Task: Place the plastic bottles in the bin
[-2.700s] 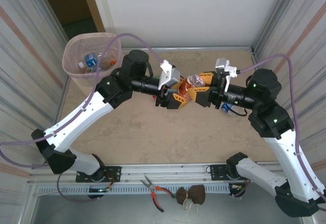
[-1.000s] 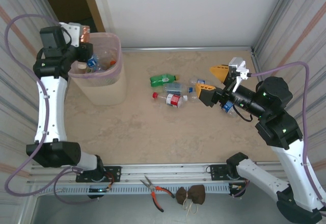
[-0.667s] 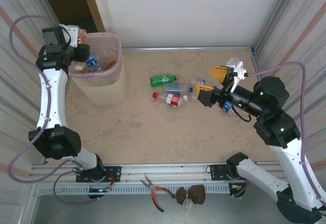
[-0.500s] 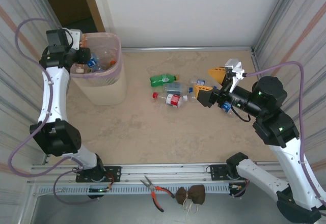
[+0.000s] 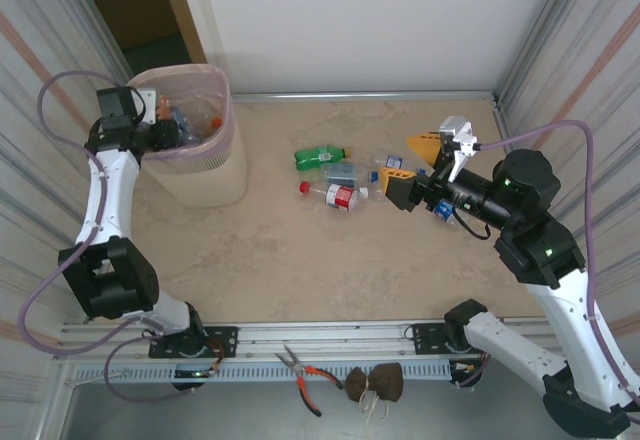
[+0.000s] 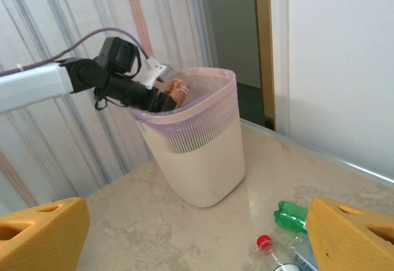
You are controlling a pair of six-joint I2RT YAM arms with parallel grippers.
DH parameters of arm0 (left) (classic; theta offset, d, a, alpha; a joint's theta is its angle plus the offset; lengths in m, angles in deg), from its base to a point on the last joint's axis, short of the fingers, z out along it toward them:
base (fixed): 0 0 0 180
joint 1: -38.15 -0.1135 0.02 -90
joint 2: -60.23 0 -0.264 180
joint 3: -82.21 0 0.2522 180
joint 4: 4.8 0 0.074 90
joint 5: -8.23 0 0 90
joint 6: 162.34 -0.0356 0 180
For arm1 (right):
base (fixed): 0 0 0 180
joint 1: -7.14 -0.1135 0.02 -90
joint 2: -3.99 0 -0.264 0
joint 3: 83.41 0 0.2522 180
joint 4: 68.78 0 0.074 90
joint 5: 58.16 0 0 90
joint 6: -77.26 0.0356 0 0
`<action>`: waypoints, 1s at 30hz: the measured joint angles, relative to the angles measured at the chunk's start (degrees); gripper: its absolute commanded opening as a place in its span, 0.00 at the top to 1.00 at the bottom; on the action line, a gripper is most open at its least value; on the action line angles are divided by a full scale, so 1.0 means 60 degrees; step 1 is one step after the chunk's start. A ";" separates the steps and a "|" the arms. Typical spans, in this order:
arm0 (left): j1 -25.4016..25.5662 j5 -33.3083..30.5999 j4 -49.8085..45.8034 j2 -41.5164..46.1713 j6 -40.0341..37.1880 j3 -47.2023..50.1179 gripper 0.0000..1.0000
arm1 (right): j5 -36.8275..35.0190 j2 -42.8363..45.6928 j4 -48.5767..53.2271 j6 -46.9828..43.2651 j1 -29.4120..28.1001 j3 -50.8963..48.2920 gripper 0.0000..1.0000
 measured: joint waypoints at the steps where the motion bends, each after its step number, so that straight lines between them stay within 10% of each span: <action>1: -0.0033 0.0033 0.0084 -0.0007 0.0076 0.0000 0.39 | 0.0000 0.0000 0.0000 0.0000 0.0000 0.0000 0.10; 20: -0.0076 0.0594 -0.0896 0.0277 0.0408 -0.1504 0.23 | -0.0040 0.0011 -0.0007 0.0004 0.0000 0.0000 0.10; 30: -0.0076 0.1366 -0.1443 0.0350 0.0543 -0.2371 0.54 | -0.0222 0.0007 0.0000 0.0007 0.0000 0.0000 0.10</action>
